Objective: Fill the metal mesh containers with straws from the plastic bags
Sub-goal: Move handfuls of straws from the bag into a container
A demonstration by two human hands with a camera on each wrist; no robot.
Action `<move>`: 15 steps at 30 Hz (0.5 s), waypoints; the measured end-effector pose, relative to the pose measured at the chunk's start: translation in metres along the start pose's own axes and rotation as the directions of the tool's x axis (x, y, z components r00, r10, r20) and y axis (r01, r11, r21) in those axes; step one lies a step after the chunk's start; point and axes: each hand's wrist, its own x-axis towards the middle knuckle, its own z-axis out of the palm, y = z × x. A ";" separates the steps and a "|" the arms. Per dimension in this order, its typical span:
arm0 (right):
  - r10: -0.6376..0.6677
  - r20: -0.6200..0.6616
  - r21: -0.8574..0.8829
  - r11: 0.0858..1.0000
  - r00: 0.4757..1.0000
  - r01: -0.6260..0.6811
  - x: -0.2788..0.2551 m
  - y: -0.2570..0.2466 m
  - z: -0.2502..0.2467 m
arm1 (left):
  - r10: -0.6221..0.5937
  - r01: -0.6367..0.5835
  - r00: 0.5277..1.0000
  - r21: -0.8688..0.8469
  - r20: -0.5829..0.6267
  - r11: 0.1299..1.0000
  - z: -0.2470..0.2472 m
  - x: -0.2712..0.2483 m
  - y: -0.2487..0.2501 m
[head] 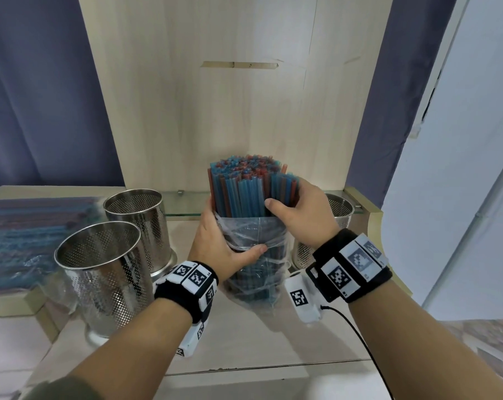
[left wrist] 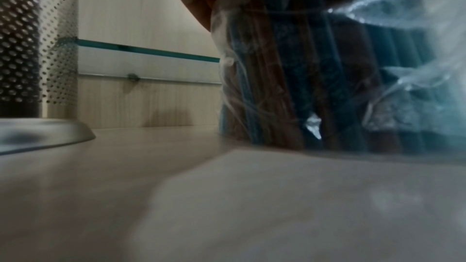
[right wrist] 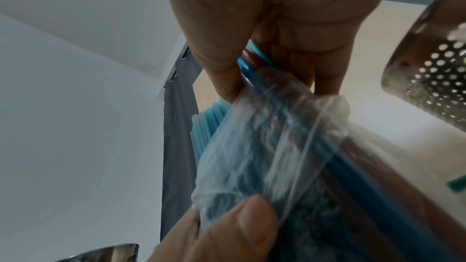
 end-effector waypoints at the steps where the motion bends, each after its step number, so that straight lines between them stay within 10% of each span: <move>1: -0.002 -0.002 0.002 1.000 1.000 0.002 0.000 -0.001 0.000 | -0.001 0.001 1.000 0.009 0.000 1.000 0.000 0.000 0.000; 15: -0.071 -0.167 0.018 0.997 0.983 0.075 0.014 -0.022 -0.005 | 0.019 -0.020 1.000 0.047 0.002 0.999 -0.001 0.000 0.000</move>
